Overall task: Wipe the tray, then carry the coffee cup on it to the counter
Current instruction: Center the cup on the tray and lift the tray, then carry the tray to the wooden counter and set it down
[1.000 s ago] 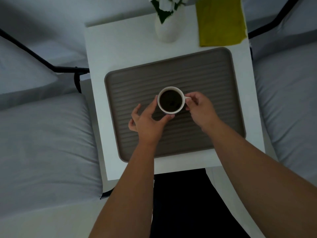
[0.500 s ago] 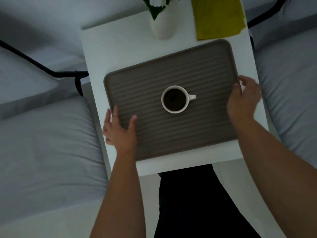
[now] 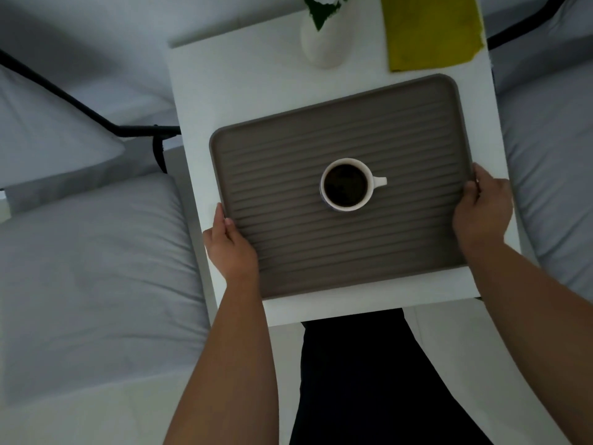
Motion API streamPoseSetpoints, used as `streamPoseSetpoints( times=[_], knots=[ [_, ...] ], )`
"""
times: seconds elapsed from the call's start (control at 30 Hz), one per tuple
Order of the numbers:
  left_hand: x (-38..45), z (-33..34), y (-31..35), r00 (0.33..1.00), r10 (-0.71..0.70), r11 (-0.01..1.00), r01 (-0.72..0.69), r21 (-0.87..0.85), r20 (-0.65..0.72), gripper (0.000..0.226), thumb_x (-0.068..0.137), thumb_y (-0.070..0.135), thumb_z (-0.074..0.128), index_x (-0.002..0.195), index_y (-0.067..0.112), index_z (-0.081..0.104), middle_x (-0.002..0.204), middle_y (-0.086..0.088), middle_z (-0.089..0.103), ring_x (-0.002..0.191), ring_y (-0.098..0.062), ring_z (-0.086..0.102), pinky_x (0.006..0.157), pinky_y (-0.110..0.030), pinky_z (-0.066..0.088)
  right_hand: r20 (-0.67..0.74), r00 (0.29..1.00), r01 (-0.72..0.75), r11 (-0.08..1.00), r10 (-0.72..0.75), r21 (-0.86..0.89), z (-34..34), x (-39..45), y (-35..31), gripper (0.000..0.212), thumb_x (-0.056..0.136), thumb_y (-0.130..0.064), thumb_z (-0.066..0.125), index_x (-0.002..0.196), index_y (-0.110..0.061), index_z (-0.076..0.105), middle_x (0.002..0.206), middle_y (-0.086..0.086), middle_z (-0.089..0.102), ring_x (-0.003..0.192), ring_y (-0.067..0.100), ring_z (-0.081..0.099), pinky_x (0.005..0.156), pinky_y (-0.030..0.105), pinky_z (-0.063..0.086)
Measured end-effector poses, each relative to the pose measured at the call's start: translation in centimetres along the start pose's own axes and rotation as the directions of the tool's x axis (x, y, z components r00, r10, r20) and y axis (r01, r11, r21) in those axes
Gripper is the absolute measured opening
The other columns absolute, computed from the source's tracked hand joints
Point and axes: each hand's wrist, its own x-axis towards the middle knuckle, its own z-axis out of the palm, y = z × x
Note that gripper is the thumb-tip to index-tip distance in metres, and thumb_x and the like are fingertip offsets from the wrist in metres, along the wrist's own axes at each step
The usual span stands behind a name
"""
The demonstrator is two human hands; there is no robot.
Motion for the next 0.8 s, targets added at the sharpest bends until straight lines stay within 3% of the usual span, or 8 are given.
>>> streamPoseSetpoints(
  times=[0.07,0.17,0.23,0.3,0.47,0.67,0.8],
  knots=[
    [-0.4,-0.3,0.3,1.0,0.02,1.0,-0.02,-0.001,-0.003,0.038,0.102,0.022,0.038,0.138,0.023,0.048,0.1,-0.001,0.045,0.086,-0.009,0.047,0.077,0.005,0.027,-0.013,1.0,-0.01,1.0,0.01,0.004,-0.5,-0.6,0.1,0.038,0.099,-0.013,0.04,0.135,-0.009,0.05,0.12,0.025,0.052,0.109,0.034,0.053,0.098,0.017,0.031],
    [-1.4,-1.3,1.4,0.999,0.045,0.999,-0.045,-0.004,0.027,0.038,0.102,0.021,0.038,0.139,0.022,0.047,0.102,-0.001,0.045,0.087,-0.007,0.046,0.07,0.011,0.023,-0.05,0.998,-0.036,0.999,0.036,0.011,-2.0,-1.9,0.4,0.037,0.098,-0.01,0.041,0.133,-0.006,0.052,0.12,0.026,0.052,0.109,0.035,0.053,0.097,0.015,0.029],
    [-2.0,-2.3,2.3,0.995,0.076,0.997,-0.076,0.003,0.068,0.038,0.102,0.021,0.037,0.14,0.023,0.046,0.104,-0.001,0.045,0.088,-0.006,0.045,0.07,0.011,0.023,-0.085,0.996,-0.036,0.999,0.037,0.005,-3.2,-2.9,0.8,0.036,0.096,-0.009,0.042,0.131,-0.003,0.054,0.116,0.029,0.054,0.107,0.038,0.054,0.1,0.025,0.034],
    [-2.5,-3.3,3.4,0.986,0.127,0.992,-0.129,0.012,0.108,0.038,0.102,0.02,0.037,0.14,0.022,0.045,0.103,-0.003,0.045,0.088,-0.006,0.044,0.074,0.006,0.024,-0.111,0.99,-0.09,0.996,0.09,0.006,-4.7,-4.4,1.0,0.036,0.096,-0.008,0.044,0.13,-0.003,0.053,0.116,0.031,0.053,0.106,0.04,0.054,0.099,0.034,0.038],
    [-3.7,-7.0,7.3,0.922,0.302,0.948,-0.317,0.022,0.243,0.039,0.101,0.024,0.039,0.14,0.026,0.045,0.105,-0.004,0.047,0.09,-0.01,0.046,0.085,-0.015,0.031,-0.165,0.939,-0.299,0.953,0.301,0.035,-10.5,-10.1,0.8,0.037,0.097,-0.011,0.045,0.132,-0.003,0.052,0.125,0.03,0.052,0.116,0.041,0.051,0.103,0.038,0.036],
    [-6.9,-11.3,14.9,0.735,0.518,0.839,-0.537,-0.09,0.439,0.04,0.102,0.026,0.037,0.141,0.024,0.043,0.102,-0.003,0.046,0.089,-0.012,0.048,0.087,-0.025,0.035,-0.309,0.806,-0.477,0.863,0.504,0.165,-19.1,-19.3,-0.5,0.036,0.096,-0.009,0.046,0.131,-0.002,0.053,0.122,0.03,0.05,0.111,0.044,0.051,0.099,0.043,0.039],
    [-11.3,-14.3,20.0,0.528,0.646,0.712,-0.677,-0.186,0.551,0.041,0.102,0.027,0.035,0.142,0.026,0.042,0.102,0.0,0.047,0.093,-0.01,0.047,0.09,-0.024,0.033,-0.401,0.681,-0.554,0.789,0.613,0.266,-24.4,-26.6,-0.6,0.037,0.096,-0.01,0.047,0.131,-0.003,0.053,0.119,0.031,0.051,0.108,0.044,0.052,0.098,0.043,0.04]
  ],
)
